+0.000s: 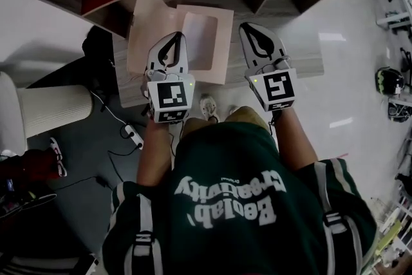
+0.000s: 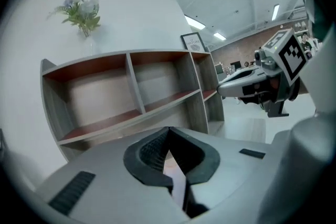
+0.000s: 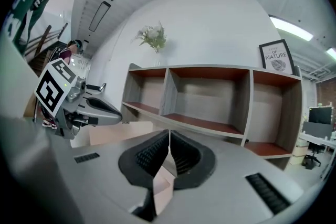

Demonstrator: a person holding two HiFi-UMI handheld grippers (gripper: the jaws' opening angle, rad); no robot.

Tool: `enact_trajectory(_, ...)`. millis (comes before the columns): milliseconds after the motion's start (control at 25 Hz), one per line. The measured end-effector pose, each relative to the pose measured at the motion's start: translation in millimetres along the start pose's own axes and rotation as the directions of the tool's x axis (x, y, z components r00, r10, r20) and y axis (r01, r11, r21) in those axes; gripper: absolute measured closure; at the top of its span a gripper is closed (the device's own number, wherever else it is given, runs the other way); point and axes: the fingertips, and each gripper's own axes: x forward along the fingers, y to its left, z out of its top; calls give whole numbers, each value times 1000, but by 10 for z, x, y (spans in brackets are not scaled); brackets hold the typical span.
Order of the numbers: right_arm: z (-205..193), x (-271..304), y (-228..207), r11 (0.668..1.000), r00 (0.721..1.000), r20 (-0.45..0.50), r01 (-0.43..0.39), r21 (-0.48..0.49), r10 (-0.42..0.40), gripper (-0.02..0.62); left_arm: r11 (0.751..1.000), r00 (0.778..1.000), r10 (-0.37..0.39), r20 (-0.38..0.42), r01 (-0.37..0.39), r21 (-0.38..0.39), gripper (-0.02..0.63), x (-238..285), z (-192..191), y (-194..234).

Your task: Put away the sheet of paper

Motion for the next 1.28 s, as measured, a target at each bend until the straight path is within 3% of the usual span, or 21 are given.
enact_trajectory(200,13,-264,-138,999,999,33,-44,12,43,558,998,997,65,50,-64,-16,588,-209,266,-257)
enact_trajectory(360,21,-559,-229,995,995,56,-90,32,88,558,985,981,170,90,-171,4,588,-429,495,-454)
enact_trajectory(520,12,-891,-312,992,990,79,-121,38,118,558,976,970,217,106,-217,-9,588,-640,624,-740)
enact_trajectory(960,-120,-1618,-373,979,968,157,-204,28,197,558,960,957,277,87,-272,-63,588,-1048,698,-1537)
enact_trajectory(1280,-148,-1895,-436,972,960,171,-232,39,222,558,955,954,287,85,-278,-104,588,-1160,753,-1803)
